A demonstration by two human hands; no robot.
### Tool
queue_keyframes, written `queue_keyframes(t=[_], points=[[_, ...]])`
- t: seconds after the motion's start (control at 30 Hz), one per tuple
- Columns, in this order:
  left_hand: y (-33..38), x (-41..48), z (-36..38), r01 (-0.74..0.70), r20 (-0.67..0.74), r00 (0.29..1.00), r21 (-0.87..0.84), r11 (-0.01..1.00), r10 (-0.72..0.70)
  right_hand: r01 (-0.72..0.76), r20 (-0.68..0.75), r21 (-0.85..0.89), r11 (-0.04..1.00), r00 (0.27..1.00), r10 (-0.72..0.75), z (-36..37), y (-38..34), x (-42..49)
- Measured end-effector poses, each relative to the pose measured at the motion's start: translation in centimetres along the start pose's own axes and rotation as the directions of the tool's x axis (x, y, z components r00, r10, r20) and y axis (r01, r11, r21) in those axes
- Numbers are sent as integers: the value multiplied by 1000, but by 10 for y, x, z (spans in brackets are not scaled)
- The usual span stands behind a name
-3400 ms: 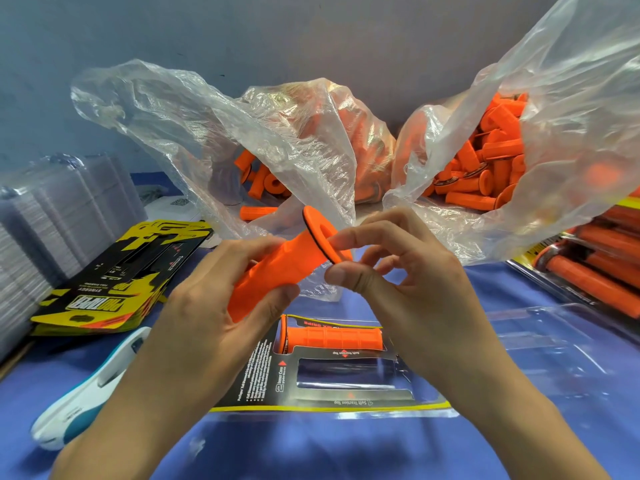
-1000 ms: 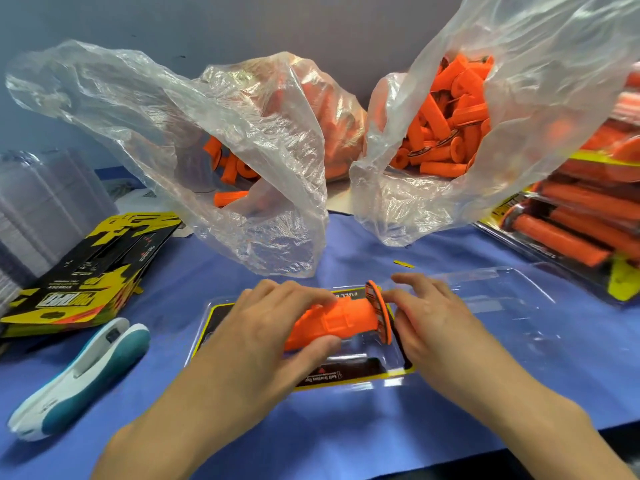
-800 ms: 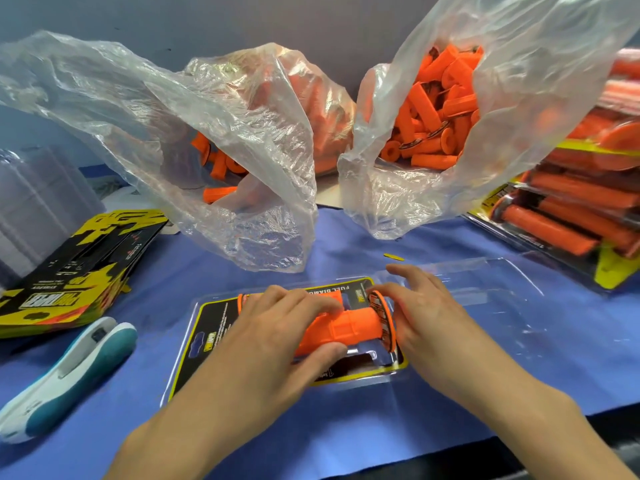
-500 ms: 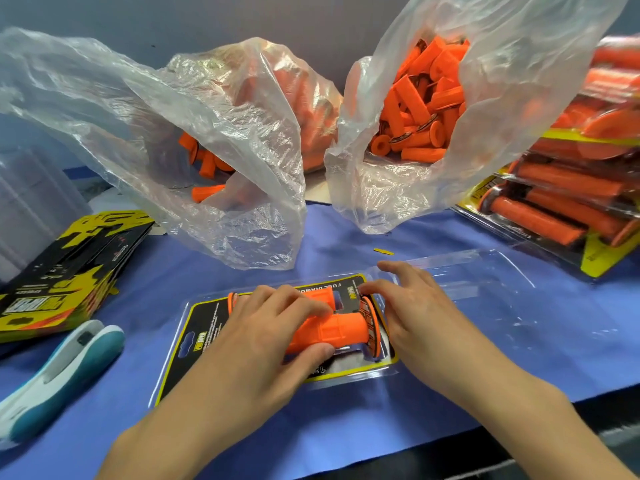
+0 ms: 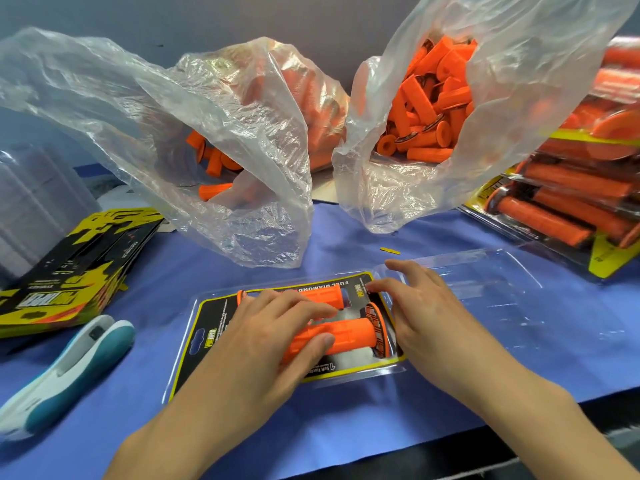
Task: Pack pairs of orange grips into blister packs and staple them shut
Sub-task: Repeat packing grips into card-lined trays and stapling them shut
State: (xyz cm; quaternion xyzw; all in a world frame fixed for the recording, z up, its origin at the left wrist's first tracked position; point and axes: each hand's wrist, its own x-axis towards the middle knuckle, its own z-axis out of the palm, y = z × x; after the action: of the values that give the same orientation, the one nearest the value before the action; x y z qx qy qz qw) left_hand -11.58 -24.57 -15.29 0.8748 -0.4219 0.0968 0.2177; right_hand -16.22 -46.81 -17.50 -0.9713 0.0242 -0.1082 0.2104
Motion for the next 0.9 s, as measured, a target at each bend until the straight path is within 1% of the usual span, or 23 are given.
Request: queue_keyframes(t=[0.07, 0.13, 0.2, 0.23, 0.27, 0.3, 0.33, 0.37, 0.43, 0.47, 0.53, 0.63, 0.7, 0.9], points=[[-3, -3, -6, -5, -86, 996, -24, 1000, 3, 6, 6, -7, 1000, 1000, -6, -2, -1, -2], [-12, -9, -16, 33, -175, 984, -65, 997, -44, 21, -1, -10, 1000, 1000, -21, -6, -4, -4], [-24, -22, -26, 95, -232, 966, -105, 990, -117, 42, -77, -14, 999, 996, -43, -10, -9, -6], [-31, -29, -30, 117, -252, 957, -114, 987, -142, 72, -164, -29, 997, 984, -76, -12, -14, -7], [-37, -37, -33, 124, -263, 953, -107, 986, -148, 123, -269, -48, 991, 954, -131, -13, -20, -8], [-41, -45, -34, 116, -266, 954, -88, 989, -136, 195, -361, -71, 978, 909, -208, -12, -29, -9], [-44, -51, -35, 97, -259, 959, -62, 993, -110, 277, -414, -95, 956, 863, -291, -9, -39, -11], [-47, -57, -33, 70, -244, 967, -32, 997, -76, 359, -430, -123, 925, 821, -376, -5, -49, -14], [-52, -65, -28, 8, -204, 979, 44, 999, 1, 494, -403, -193, 848, 748, -527, 6, -63, -18], [-54, -69, -24, -16, -180, 983, 81, 997, 30, 537, -371, -230, 812, 722, -583, 13, -67, -20], [-58, -75, -19, -51, -122, 990, 137, 989, 68, 574, -293, -298, 762, 705, -646, 22, -70, -20], [-61, -79, -17, -129, -54, 988, 209, 969, 143, 599, -202, -345, 723, 705, -680, 31, -68, -20], [-59, -77, -15, -148, -43, 986, 239, 960, 163, 617, -176, -337, 711, 701, -691, 33, -66, -21], [-55, -75, -10, -109, -2, 994, 246, 963, 113, 607, -202, -400, 687, 672, -712, 41, -64, -21]])
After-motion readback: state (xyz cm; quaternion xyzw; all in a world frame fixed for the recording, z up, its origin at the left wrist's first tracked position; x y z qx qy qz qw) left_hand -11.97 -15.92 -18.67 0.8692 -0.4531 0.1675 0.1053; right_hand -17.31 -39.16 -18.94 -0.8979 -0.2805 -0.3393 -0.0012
